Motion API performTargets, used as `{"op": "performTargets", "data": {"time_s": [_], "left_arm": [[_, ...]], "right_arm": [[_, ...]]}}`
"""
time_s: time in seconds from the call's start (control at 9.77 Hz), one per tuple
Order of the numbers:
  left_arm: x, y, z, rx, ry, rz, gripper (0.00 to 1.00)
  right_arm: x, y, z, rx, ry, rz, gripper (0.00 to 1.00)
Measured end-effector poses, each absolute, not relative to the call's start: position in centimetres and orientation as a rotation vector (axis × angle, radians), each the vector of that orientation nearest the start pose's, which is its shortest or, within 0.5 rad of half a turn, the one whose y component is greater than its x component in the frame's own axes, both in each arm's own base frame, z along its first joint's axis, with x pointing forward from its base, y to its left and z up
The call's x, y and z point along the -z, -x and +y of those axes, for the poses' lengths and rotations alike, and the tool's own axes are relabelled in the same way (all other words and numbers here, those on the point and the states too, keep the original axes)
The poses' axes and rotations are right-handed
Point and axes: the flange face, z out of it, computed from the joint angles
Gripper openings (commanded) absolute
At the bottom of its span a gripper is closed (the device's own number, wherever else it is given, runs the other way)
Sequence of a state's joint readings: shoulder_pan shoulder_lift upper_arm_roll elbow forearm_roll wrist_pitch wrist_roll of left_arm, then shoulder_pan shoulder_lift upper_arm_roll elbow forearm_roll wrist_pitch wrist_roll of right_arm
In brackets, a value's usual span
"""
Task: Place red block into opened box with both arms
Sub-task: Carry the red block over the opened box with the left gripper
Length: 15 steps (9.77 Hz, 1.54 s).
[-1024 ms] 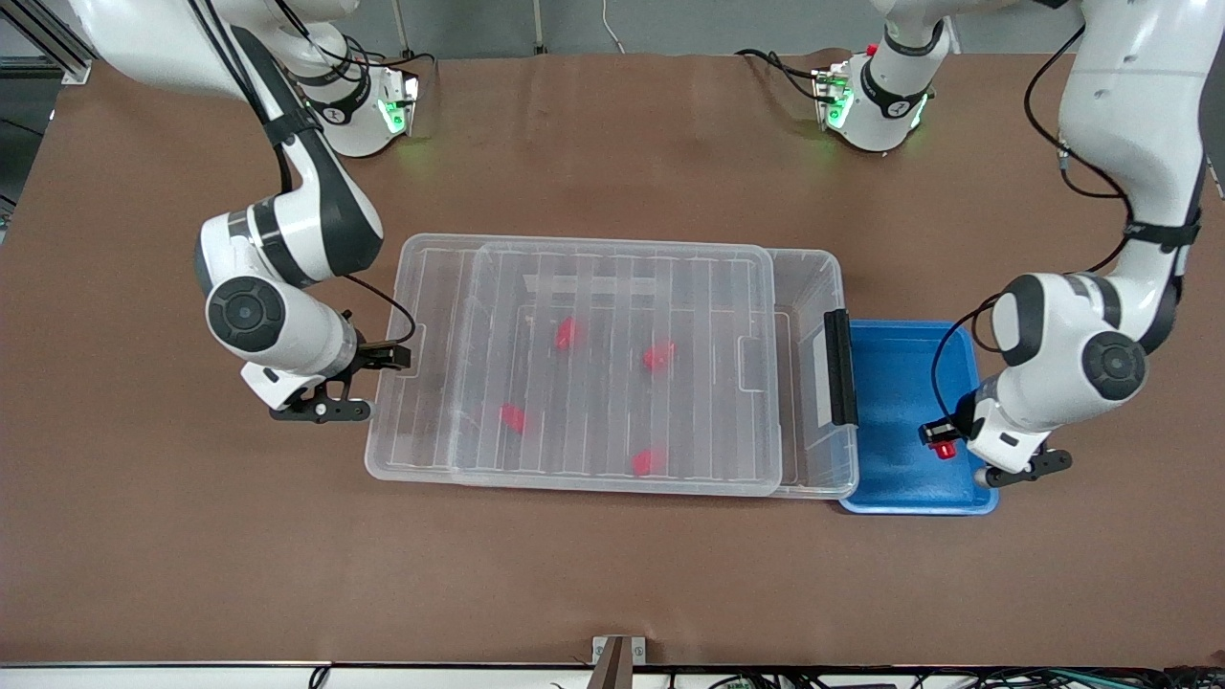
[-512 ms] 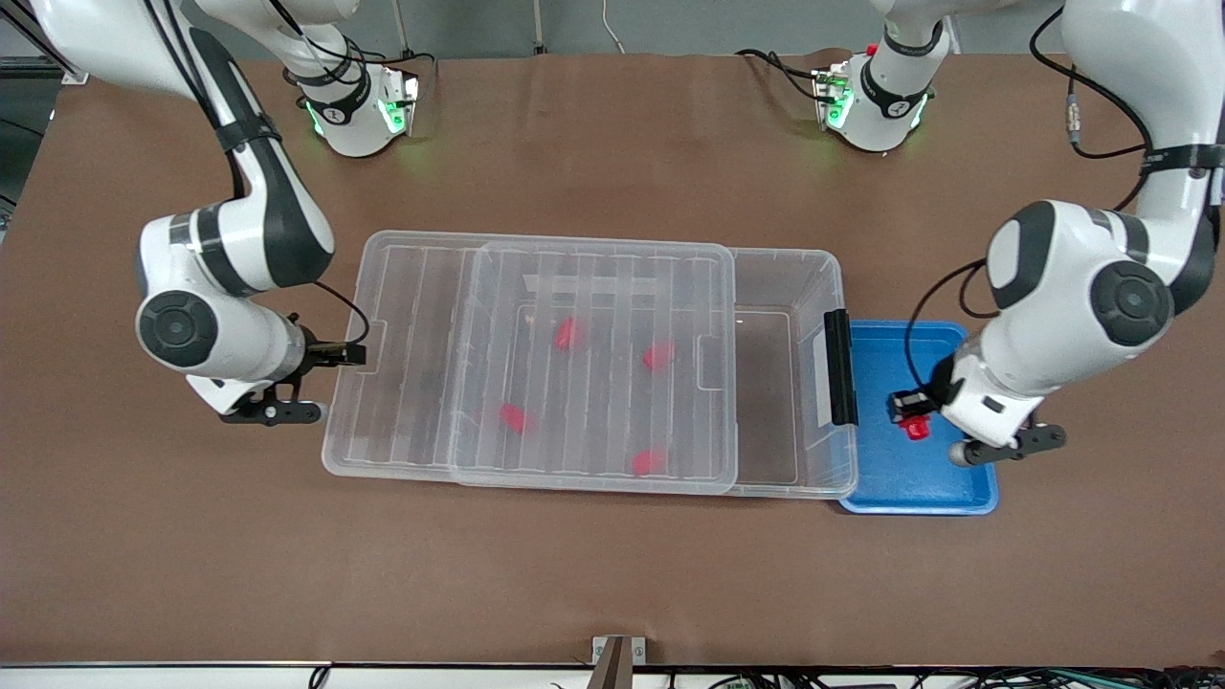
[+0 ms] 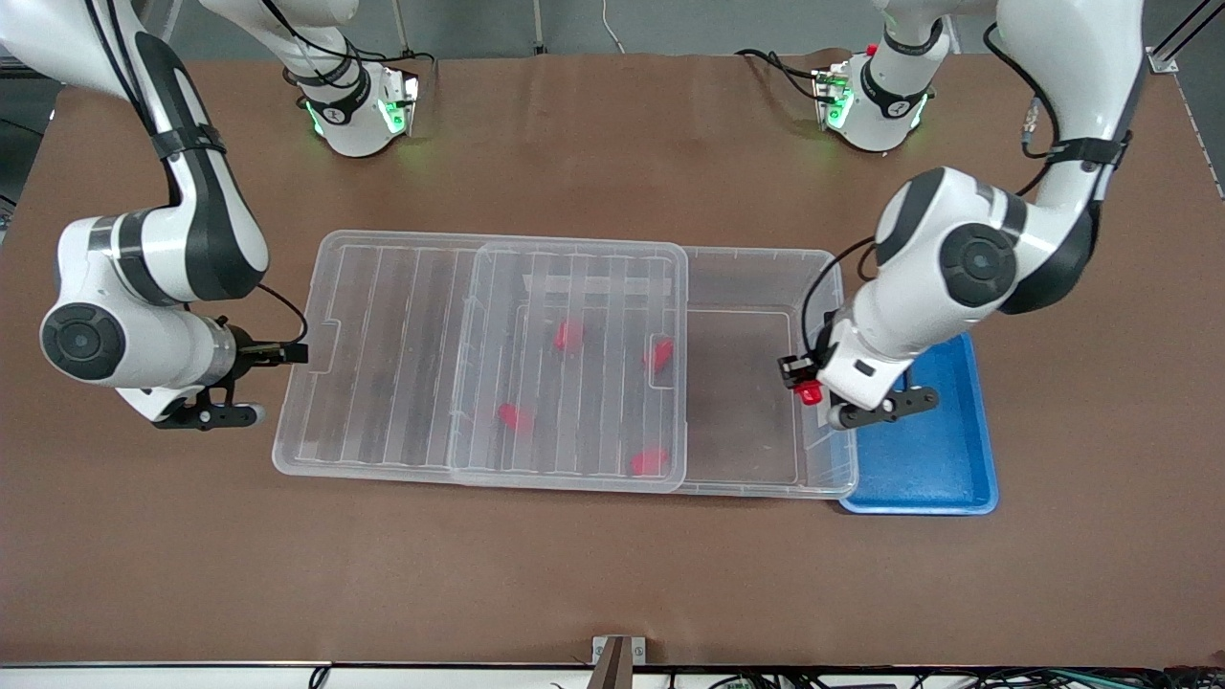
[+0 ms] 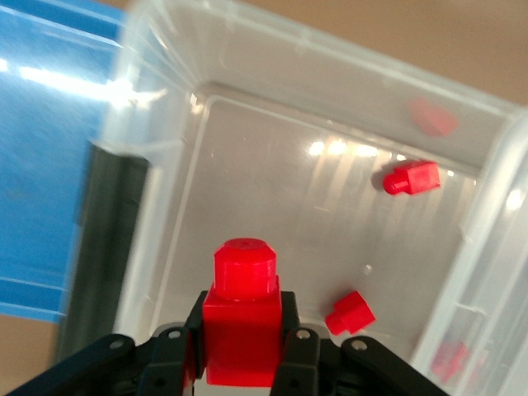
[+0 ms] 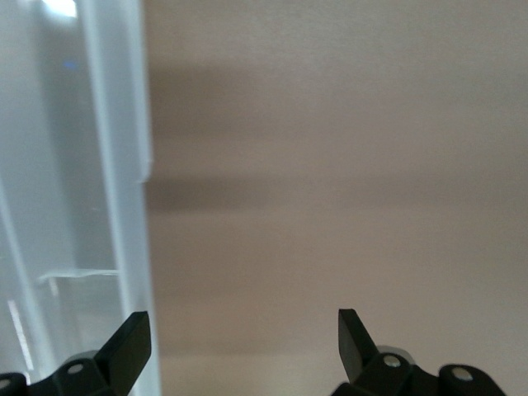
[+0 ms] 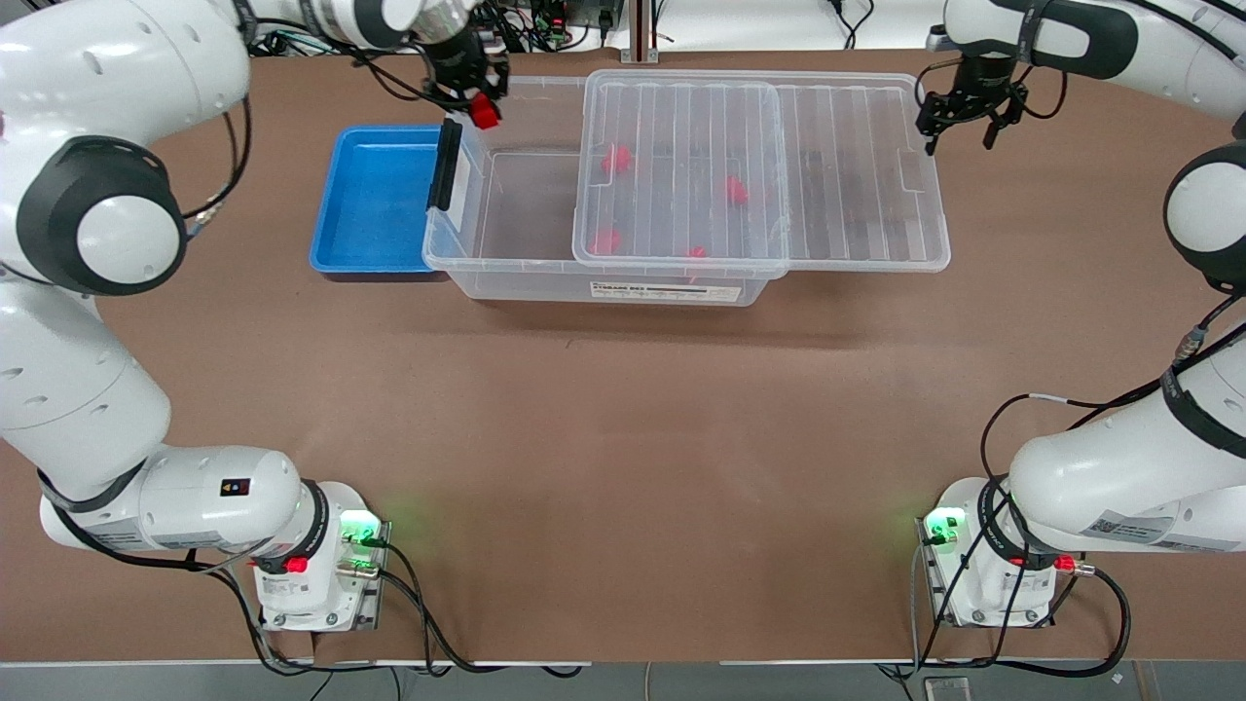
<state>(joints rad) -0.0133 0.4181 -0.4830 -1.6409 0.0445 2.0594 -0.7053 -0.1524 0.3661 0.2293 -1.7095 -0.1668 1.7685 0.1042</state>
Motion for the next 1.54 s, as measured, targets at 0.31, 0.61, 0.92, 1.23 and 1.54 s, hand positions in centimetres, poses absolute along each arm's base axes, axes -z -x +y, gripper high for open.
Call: {"op": "performTargets", "data": {"time_s": [0.31,0.61,0.92,1.23,1.54], "left_arm": [[-35.4,-59.0,-31.8,-0.105,3.241,-0.287,0.00],[-26.9,-57.6,-32.6,-0.057,3.178,-0.091,0.01],[-22.1,-54.2,-35.6,-0.083,3.099,0.139,0.02],[-18.7,-51.7,-35.6,-0.046,3.157,0.193,0.15],[-18.3,-51.3,-34.9,-0.014,3.186,0.187,1.00]], "right_arm": [[-36.8,-62.0,0.4,-0.471,3.216,-0.079,1.00],[-37.6,-62.4,-0.1,-0.446,3.220,-0.083,1.00],[-44.8,-63.7,-0.3,-0.361,3.230,0.057,1.00],[-58.1,-61.0,-1.3,-0.091,3.161,0.332,1.00],[-65.8,-55.0,-8.1,-0.029,3.098,0.343,1.00]]}}
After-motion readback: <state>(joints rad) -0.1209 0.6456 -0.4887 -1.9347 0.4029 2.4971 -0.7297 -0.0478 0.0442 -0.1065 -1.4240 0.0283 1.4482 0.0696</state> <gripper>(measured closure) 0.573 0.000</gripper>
